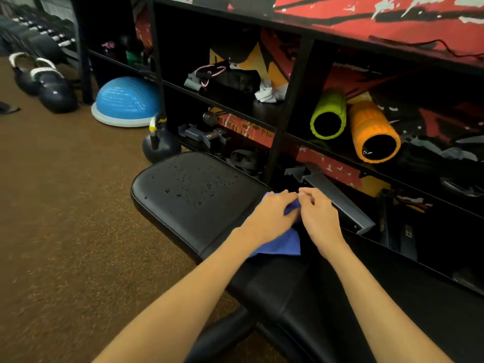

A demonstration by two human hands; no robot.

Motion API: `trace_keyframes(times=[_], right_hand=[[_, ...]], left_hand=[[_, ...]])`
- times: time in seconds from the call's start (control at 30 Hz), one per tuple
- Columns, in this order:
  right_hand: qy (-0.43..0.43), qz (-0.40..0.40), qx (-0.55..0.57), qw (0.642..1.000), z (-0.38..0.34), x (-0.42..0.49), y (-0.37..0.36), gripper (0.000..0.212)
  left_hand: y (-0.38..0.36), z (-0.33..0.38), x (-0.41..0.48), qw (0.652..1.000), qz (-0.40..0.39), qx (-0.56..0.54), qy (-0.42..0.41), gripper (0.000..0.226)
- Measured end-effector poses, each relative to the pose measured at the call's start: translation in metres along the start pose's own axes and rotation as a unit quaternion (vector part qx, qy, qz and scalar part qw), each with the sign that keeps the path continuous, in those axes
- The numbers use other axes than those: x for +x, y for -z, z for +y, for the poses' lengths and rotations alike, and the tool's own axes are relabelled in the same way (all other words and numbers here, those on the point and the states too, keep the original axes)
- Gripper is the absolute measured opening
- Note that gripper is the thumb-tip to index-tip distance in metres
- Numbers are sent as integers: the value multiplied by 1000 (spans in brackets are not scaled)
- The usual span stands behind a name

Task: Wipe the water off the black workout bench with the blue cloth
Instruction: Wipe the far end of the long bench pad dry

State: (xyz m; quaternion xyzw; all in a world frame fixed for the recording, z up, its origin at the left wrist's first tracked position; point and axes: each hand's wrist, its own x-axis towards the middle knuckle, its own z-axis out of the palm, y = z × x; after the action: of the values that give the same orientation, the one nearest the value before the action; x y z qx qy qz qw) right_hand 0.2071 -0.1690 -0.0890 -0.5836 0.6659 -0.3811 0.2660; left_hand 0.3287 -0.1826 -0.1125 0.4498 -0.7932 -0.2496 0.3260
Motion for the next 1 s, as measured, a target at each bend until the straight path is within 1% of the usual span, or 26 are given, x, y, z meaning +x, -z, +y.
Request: trace_keyframes(times=[0.07, 0.1, 0.13, 0.2, 0.27, 0.33, 0.4, 0.47, 0.57, 0.67, 0.7, 0.77, 0.83, 0.9, 1.0], right_hand=[[-16, 4, -36, 999, -7, 0, -6, 33], [-35, -7, -67, 997, -11, -1, -10, 36], [-62, -28, -105, 992, -16, -3, -15, 43], [-115, -84, -179, 973, -26, -8, -31, 66], [-130, -105, -220, 961, -32, -14, -50, 85], [-108, -82, -244, 960, -30, -18, -69, 90], [-59, -41, -265, 962, -23, -18, -81, 81], [-11, -19, -268, 963, -17, -12, -84, 68], [46, -25, -252, 966, -13, 12, -81, 48], [81, -54, -231, 968, -14, 42, -80, 21], [87, -65, -233, 966, -16, 51, -82, 20], [91, -93, -231, 964, -23, 63, -89, 29], [104, -111, -220, 963, -32, 68, -97, 33], [138, -127, -218, 958, -37, 66, -100, 32], [174, -185, -207, 945, -31, 53, -88, 37]], left_hand=[[16, -6, -10, 999, 37, -6, 21, 33], [28, -14, -16, 997, 69, 4, 27, 35], [42, -25, -23, 994, 106, 27, 28, 35], [70, -51, -40, 979, 167, 98, 56, 35], [95, -82, -61, 955, 202, 166, 141, 41], [114, -111, -79, 922, 219, 216, 236, 50], [125, -130, -88, 896, 222, 228, 311, 59], [125, -139, -89, 887, 221, 199, 353, 64], [117, -145, -89, 891, 237, 154, 355, 64], [115, -150, -86, 893, 244, 156, 346, 64], [115, -151, -85, 892, 242, 159, 346, 64], [115, -152, -84, 892, 243, 161, 345, 63], [116, -153, -84, 892, 245, 158, 345, 62], [118, -155, -86, 894, 245, 152, 344, 61], [119, -157, -90, 897, 249, 139, 338, 60]])
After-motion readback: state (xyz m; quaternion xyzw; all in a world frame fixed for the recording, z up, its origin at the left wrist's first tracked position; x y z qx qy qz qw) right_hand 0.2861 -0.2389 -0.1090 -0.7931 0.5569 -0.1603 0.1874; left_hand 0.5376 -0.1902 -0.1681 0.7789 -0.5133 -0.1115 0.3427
